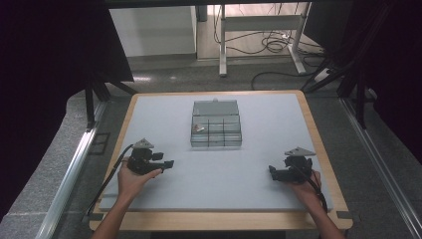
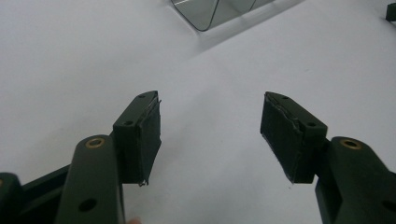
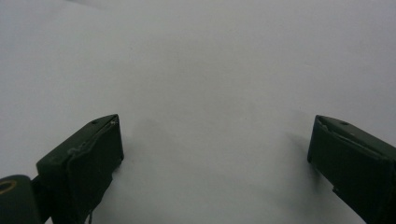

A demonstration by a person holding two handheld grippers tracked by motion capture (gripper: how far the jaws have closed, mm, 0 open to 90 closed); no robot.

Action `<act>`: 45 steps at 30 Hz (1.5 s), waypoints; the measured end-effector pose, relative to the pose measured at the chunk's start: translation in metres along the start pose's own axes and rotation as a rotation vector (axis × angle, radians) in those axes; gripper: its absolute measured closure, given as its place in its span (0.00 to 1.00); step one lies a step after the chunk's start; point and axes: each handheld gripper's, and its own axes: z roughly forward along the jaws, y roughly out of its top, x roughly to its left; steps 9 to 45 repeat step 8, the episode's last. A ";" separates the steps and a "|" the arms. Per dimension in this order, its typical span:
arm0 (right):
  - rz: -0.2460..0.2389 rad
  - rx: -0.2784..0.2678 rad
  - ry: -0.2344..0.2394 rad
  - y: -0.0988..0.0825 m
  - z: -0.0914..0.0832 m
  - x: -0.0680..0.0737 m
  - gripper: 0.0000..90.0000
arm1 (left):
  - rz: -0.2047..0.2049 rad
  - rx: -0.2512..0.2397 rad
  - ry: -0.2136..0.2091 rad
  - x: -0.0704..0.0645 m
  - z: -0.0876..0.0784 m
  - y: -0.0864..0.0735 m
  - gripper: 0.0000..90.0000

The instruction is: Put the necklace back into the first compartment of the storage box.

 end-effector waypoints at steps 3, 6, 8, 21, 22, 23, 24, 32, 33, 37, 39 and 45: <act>0.001 0.000 0.000 0.000 0.000 0.000 0.03 | -0.004 -0.002 -0.001 -0.001 -0.001 0.000 0.42; 0.002 0.002 0.002 0.000 0.000 0.000 0.03 | -0.013 -0.008 0.003 -0.002 -0.003 -0.001 0.41; -0.006 0.006 0.013 0.001 0.001 -0.001 0.03 | -0.019 -0.010 0.016 -0.003 -0.005 -0.002 0.41; -0.006 0.006 0.013 0.001 0.001 -0.001 0.03 | -0.019 -0.010 0.016 -0.003 -0.005 -0.002 0.41; -0.006 0.006 0.013 0.001 0.001 -0.001 0.03 | -0.019 -0.010 0.016 -0.003 -0.005 -0.002 0.41; -0.006 0.006 0.013 0.001 0.001 -0.001 0.03 | -0.019 -0.010 0.016 -0.003 -0.005 -0.002 0.41; -0.006 0.006 0.013 0.001 0.001 -0.001 0.03 | -0.019 -0.010 0.016 -0.003 -0.005 -0.002 0.41; -0.006 0.006 0.013 0.001 0.001 -0.001 0.03 | -0.019 -0.010 0.016 -0.003 -0.005 -0.002 0.41; -0.006 0.006 0.013 0.001 0.001 -0.001 0.03 | -0.019 -0.010 0.016 -0.003 -0.005 -0.002 0.41; -0.006 0.006 0.013 0.001 0.001 -0.001 0.03 | -0.019 -0.010 0.016 -0.003 -0.005 -0.002 0.41; -0.006 0.006 0.013 0.001 0.001 -0.001 0.03 | -0.019 -0.010 0.016 -0.003 -0.005 -0.002 0.41; -0.006 0.006 0.013 0.001 0.001 -0.001 0.03 | -0.019 -0.010 0.016 -0.003 -0.005 -0.002 0.41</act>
